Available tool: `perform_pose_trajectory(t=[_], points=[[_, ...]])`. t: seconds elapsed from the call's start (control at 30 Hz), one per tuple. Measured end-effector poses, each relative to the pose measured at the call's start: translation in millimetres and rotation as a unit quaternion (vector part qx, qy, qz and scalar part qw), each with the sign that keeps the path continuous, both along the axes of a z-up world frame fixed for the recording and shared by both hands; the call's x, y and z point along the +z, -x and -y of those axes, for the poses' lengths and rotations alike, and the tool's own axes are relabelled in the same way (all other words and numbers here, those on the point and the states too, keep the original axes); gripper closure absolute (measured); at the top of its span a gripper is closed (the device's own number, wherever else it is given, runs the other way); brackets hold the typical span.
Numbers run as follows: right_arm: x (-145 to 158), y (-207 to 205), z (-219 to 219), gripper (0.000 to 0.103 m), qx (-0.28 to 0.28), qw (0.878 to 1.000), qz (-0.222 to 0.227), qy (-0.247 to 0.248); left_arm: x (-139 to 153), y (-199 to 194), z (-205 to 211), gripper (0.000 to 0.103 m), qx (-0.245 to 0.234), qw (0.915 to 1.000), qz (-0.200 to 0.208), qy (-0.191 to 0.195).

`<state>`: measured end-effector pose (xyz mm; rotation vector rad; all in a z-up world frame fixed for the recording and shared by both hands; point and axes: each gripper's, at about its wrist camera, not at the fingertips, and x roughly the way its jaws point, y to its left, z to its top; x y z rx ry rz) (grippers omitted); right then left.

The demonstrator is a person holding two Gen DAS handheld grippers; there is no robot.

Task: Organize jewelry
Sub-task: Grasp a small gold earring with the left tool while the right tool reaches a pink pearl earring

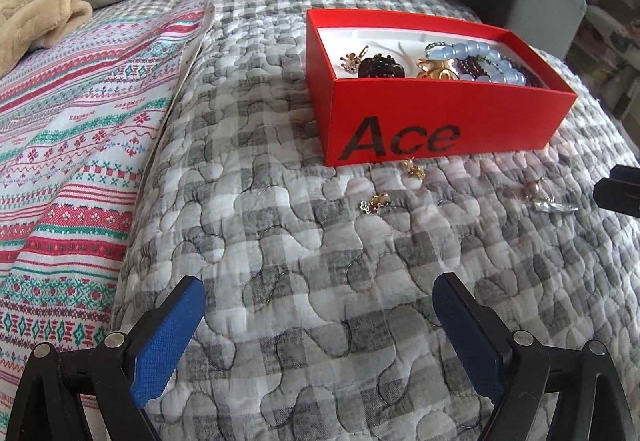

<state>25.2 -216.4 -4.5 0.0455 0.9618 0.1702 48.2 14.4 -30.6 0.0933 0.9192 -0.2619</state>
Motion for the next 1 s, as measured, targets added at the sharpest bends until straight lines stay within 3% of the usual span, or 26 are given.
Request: perform_pose_trajectory(t=[0.13,0.23,0.3,0.37,0.83,0.9,1.0], points=[[-2,0,-1,0.048,0.002,1.000,-0.004,0.005,4,-2,5,0.010,-0.017,0.9998,0.013,-0.002],[-4,2,-3,0.048,0.005,1.000,-0.004,0.007,6,-5,13,0.026,-0.042,0.9989,0.019,-0.005],[-4,1,-4,0.048,0.006,1.000,-0.004,0.009,4,-8,17,0.044,-0.052,0.9985,0.019,-0.006],[-4,0,-4,0.048,0.007,1.000,-0.005,0.008,0,-12,19,0.055,-0.053,0.9985,0.010,-0.001],[-4,-2,-12,0.048,0.017,1.000,-0.006,0.007,-2,-28,31,0.082,-0.053,0.9986,0.008,0.009],[-5,-2,-12,0.048,0.017,1.000,-0.006,0.007,-1,-28,31,0.093,-0.052,0.9986,0.009,0.006],[-7,-3,-14,0.048,0.018,1.000,-0.008,0.008,0,-29,30,0.101,-0.044,0.9990,0.011,0.000]])
